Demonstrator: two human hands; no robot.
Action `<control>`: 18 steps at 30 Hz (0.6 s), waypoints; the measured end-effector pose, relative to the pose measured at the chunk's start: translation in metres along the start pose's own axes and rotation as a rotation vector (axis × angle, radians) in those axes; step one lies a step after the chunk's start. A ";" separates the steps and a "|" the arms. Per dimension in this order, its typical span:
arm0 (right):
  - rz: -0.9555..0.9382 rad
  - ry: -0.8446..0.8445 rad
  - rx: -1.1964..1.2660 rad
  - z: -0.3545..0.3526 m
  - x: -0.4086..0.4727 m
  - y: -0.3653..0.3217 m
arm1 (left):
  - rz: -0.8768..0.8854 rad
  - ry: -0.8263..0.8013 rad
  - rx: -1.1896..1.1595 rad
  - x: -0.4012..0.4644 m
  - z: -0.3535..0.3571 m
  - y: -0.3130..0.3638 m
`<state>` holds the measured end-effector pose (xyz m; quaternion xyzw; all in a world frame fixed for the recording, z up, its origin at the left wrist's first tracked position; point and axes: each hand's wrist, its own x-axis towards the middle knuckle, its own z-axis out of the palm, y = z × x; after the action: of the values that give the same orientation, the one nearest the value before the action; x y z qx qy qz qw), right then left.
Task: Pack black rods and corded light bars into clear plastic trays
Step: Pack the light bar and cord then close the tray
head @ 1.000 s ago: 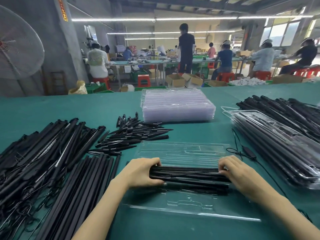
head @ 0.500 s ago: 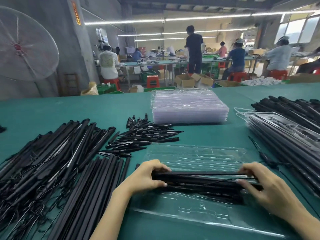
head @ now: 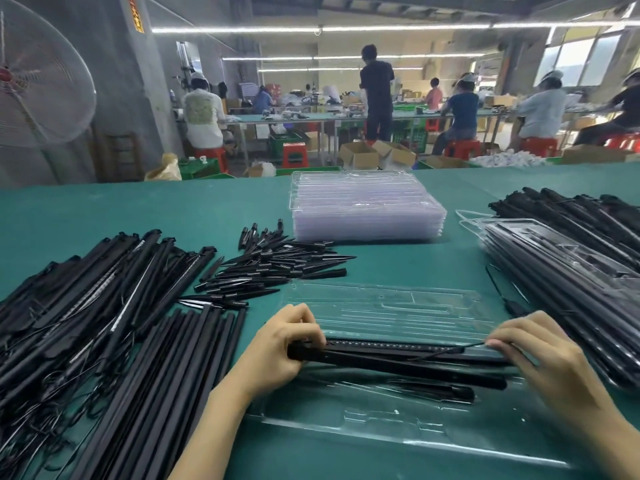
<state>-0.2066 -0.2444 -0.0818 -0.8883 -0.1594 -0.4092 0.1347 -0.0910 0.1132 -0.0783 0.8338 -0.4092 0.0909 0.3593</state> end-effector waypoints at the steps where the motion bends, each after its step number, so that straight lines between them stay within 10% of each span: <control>1: 0.004 0.060 -0.003 0.001 0.000 -0.002 | 0.036 0.028 0.053 0.001 0.001 0.001; 8: 0.169 0.160 0.291 0.001 0.006 -0.025 | 0.150 0.128 0.163 0.003 0.003 0.001; 18: 0.037 0.097 -0.091 -0.009 -0.006 0.004 | -0.026 0.260 -0.196 0.003 0.005 0.004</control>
<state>-0.2146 -0.2526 -0.0817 -0.8754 -0.1173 -0.4560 0.1095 -0.0927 0.1069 -0.0787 0.7811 -0.3553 0.1533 0.4901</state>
